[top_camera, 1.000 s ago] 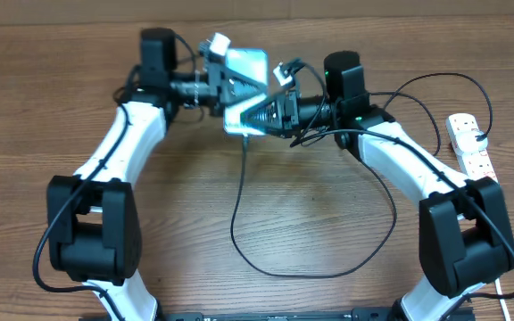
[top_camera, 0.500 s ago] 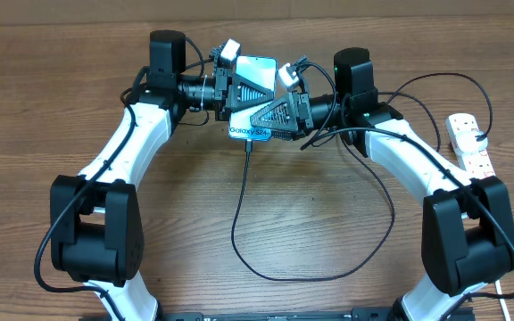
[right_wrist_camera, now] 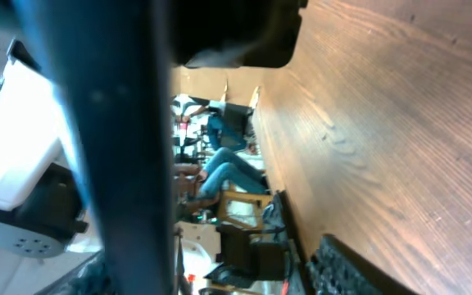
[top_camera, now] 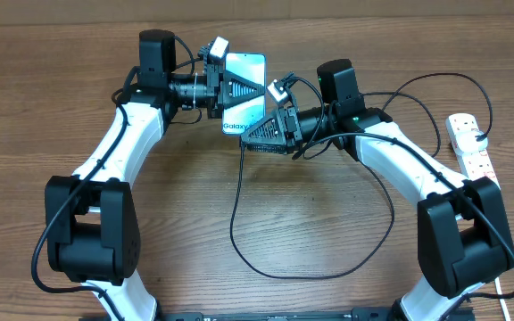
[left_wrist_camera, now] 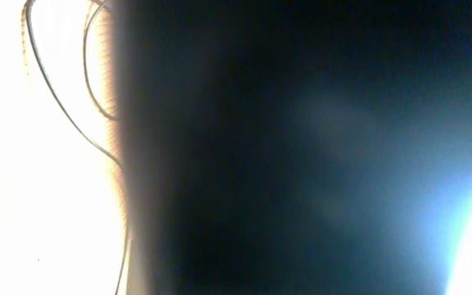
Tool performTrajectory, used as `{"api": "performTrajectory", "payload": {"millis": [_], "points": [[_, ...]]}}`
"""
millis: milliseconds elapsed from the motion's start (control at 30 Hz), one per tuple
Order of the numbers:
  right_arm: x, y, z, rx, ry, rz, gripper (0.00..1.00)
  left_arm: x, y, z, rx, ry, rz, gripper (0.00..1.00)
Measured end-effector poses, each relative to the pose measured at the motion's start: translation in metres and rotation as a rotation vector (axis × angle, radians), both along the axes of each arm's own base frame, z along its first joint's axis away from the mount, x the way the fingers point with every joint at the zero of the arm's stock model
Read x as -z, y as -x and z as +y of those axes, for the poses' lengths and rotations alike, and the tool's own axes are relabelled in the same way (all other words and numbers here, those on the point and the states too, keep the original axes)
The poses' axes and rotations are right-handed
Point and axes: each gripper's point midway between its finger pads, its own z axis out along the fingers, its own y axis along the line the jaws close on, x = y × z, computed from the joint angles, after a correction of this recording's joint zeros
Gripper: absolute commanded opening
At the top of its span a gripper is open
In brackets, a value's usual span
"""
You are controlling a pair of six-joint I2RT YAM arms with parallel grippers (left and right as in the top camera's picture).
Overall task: Plug charger to phone and switch on socket
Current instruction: 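Push the connector into the port while the left gripper holds the phone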
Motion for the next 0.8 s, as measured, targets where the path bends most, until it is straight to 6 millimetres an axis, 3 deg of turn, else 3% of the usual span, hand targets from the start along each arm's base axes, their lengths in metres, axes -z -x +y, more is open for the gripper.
{"api": "performTrajectory", "payload": {"millis": [133, 267, 467, 533, 600, 800], "points": [[0.0, 0.0001, 0.0004, -0.001, 0.0, -0.004, 0.41, 0.0007, -0.0011, 0.0003, -0.006, -0.004, -0.001, 0.04], [-0.0015, 0.0009, 0.0009, -0.008, -0.008, -0.013, 0.2, 0.0018, -0.002, 0.0004, -0.012, -0.009, -0.005, 0.04], [-0.0036, 0.0019, 0.0022, -0.015, -0.013, -0.015, 0.21, 0.0042, -0.0036, 0.0017, -0.023, -0.016, -0.004, 0.04], [-0.0034, 0.0022, 0.0027, -0.015, -0.011, -0.013, 0.37, 0.0042, -0.0037, 0.002, -0.023, -0.016, -0.002, 0.04], [-0.0017, 0.0024, 0.0042, -0.012, -0.003, -0.018, 0.43, 0.0045, -0.0043, 0.0027, -0.027, -0.017, 0.003, 0.04], [-0.0001, 0.0025, 0.0064, -0.008, 0.005, -0.023, 0.3, 0.0046, -0.0058, 0.005, -0.034, -0.019, 0.003, 0.04]]}}
